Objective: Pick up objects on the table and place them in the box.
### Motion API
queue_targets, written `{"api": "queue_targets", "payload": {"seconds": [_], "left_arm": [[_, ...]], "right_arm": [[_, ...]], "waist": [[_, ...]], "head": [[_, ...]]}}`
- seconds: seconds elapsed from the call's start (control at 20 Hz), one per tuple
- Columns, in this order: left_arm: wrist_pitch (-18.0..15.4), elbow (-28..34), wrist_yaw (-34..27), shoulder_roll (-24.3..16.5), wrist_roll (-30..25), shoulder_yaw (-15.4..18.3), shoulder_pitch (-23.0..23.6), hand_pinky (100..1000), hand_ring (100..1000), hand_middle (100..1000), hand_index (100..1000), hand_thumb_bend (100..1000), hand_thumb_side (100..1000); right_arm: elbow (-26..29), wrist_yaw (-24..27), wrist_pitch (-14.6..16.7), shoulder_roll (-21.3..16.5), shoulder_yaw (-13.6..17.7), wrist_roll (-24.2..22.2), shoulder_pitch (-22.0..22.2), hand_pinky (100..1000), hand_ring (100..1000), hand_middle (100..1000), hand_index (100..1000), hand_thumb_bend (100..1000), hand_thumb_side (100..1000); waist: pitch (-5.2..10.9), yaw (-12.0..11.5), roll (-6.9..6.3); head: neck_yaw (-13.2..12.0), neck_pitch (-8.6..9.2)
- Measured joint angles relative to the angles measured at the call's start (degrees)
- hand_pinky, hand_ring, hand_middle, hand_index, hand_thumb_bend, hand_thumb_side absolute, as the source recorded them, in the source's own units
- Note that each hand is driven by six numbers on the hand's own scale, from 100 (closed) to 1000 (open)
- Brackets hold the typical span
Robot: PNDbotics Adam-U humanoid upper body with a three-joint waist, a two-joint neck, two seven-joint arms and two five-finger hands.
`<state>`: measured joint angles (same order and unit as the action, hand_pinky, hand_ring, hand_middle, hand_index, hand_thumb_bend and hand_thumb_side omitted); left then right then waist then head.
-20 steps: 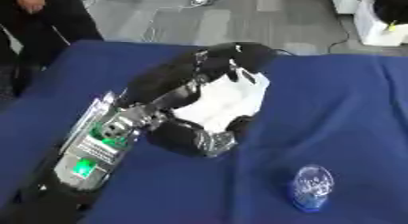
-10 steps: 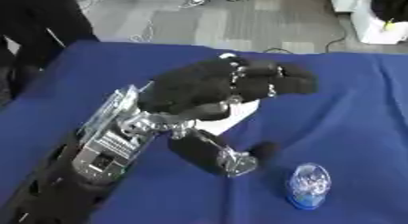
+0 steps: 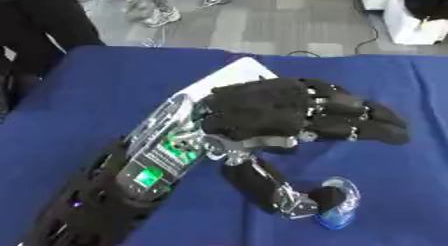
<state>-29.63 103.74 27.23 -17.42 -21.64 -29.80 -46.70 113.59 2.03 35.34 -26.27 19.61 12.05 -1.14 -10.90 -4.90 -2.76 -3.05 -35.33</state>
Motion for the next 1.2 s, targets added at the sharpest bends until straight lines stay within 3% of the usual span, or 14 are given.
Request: {"api": "queue_targets", "payload": {"seconds": [1.0, 1.05, 1.1, 1.2], "left_arm": [[-1.12, -4.35, 1.22, 2.84, -1.08, -1.12, -0.23, 758, 809, 909, 933, 100, 562], [-1.17, -4.67, 1.49, 2.84, -1.13, -1.21, -0.12, 755, 808, 910, 933, 100, 521], [-1.26, -5.02, 1.70, 2.84, -1.20, -1.22, 0.18, 755, 808, 910, 934, 100, 567], [-1.42, -5.83, 2.21, 2.84, -1.31, -1.23, 0.61, 748, 807, 912, 935, 100, 572]], "right_arm": [[0.00, 0.69, -0.02, -0.20, -0.28, -0.54, -0.56, 881, 815, 839, 874, 100, 945], [0.00, 0.75, -0.02, -0.20, -0.28, -0.55, -0.60, 881, 815, 839, 874, 100, 944], [0.00, 0.79, -0.03, -0.20, -0.28, -0.56, -0.75, 882, 815, 839, 874, 100, 945], [0.00, 0.89, -0.09, -0.20, -0.28, -0.66, -1.05, 882, 815, 839, 874, 100, 946]], "waist": [[-0.99, 1.65, -0.59], [-1.07, 1.65, -0.61], [-1.11, 1.68, -0.61], [-1.35, 1.76, -0.61]], "head": [[-0.07, 0.01], [-0.06, 0.01], [-0.06, 0.01], [-0.05, 0.01]]}}
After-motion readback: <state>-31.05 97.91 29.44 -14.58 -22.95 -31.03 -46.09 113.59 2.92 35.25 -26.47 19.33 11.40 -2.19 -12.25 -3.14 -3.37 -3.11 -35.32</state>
